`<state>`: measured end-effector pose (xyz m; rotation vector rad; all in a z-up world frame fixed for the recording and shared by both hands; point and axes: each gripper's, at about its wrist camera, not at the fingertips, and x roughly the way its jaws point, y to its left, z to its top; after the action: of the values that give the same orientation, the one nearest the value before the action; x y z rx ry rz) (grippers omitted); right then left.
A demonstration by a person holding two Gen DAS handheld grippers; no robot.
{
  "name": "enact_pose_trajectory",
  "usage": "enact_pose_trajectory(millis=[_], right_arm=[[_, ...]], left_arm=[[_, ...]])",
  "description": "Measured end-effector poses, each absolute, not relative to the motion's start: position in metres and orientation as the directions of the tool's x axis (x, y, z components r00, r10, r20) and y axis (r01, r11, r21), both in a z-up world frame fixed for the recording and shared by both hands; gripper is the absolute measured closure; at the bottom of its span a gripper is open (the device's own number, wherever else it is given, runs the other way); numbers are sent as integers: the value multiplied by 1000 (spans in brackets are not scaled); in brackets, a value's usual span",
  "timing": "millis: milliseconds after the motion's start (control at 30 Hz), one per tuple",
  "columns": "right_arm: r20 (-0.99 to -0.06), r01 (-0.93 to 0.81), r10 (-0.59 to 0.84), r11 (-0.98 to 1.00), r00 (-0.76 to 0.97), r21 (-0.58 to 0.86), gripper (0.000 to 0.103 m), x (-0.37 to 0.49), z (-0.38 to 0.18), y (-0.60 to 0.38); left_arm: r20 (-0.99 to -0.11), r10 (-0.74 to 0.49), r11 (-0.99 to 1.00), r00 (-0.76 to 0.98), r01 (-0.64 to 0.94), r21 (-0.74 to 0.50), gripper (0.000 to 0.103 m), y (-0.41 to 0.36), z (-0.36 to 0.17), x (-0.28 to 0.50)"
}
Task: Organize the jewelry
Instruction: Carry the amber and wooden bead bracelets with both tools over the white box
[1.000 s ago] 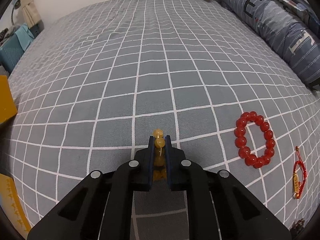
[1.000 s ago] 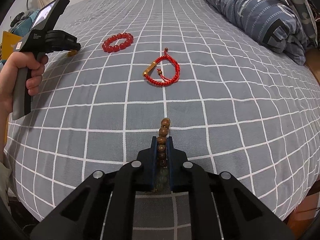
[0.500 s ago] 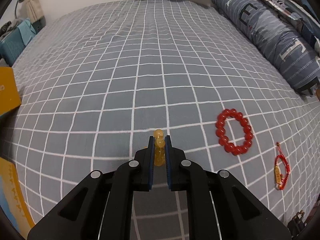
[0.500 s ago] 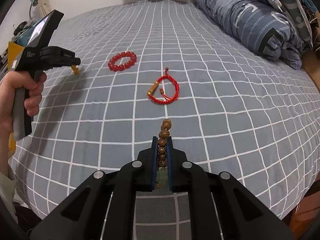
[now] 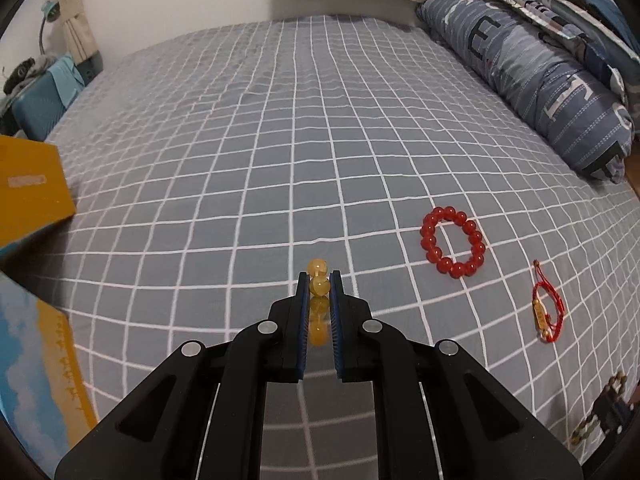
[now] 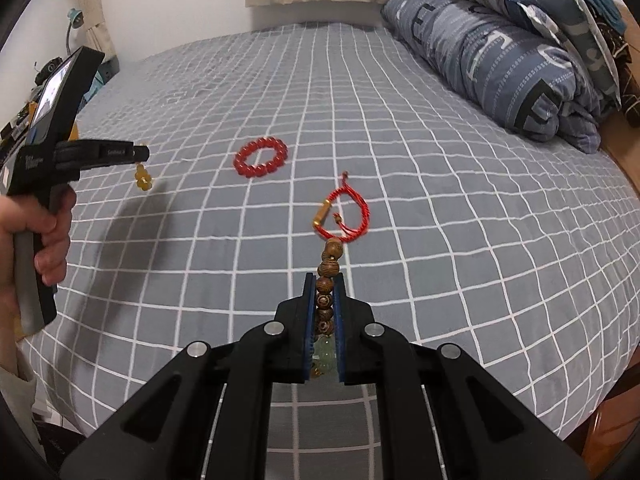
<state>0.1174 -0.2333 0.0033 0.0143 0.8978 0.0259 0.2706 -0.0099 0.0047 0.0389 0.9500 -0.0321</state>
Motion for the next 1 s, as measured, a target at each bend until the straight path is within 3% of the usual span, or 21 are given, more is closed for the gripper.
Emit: enact_pose_trajectory(millis=[1000], right_arm=[[-716,-102,84,995,693,18,96,104,67,-171]], left_arm=[[-710,-52,998,703,69,-5,94,30,80,146]])
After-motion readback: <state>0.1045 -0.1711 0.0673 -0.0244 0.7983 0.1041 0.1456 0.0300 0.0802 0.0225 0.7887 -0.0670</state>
